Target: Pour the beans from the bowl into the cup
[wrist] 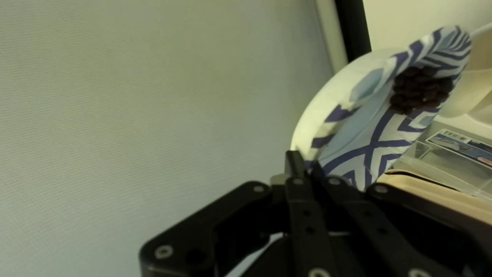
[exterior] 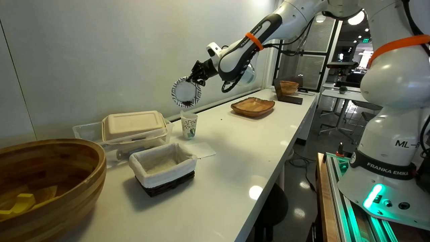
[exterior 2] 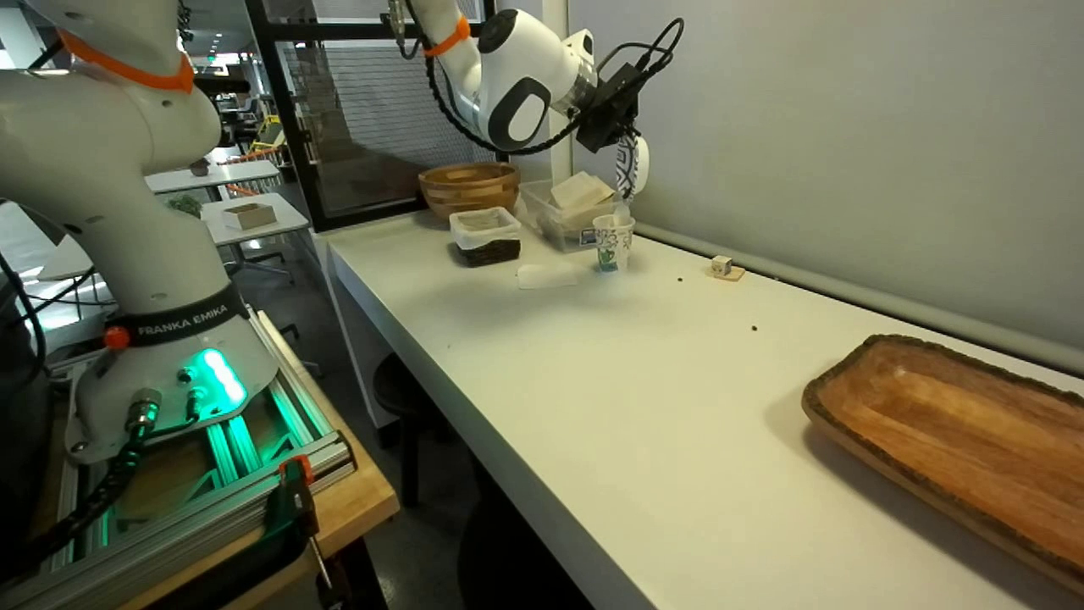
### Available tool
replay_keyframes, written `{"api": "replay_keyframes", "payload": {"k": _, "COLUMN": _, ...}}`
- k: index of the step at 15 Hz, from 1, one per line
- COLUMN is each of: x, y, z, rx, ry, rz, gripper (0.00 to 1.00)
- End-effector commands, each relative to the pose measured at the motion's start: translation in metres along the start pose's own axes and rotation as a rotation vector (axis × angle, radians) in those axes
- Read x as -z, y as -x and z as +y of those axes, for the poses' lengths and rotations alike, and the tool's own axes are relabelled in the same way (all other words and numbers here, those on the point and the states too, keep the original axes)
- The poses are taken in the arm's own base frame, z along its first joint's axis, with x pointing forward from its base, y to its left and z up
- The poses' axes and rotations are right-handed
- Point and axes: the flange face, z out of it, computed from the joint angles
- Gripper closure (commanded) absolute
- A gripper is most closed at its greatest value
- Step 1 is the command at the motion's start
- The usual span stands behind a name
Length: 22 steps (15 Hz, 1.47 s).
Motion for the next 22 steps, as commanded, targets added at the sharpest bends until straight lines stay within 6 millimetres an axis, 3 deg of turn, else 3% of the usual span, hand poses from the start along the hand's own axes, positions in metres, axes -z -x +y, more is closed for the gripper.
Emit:
{"api": "replay_keyframes", "payload": {"k": 1, "x": 0.002, "y": -0.004, "z": 0.000, "rx": 0.024, "ry": 0.019, "rz": -0.002, "gripper": 0.99}}
{"api": "replay_keyframes", "payload": {"k": 15, "x": -0.002, "y": -0.017, "z": 0.004, "rx": 0.100, "ry": 0.039, "rz": 0.020, "gripper": 0.99}}
{"api": "replay_keyframes", "payload": {"k": 22, "x": -0.005, "y": -0.025, "z": -0.004, "rx": 0.145, "ry": 0.033, "rz": 0.040, "gripper": 0.99}}
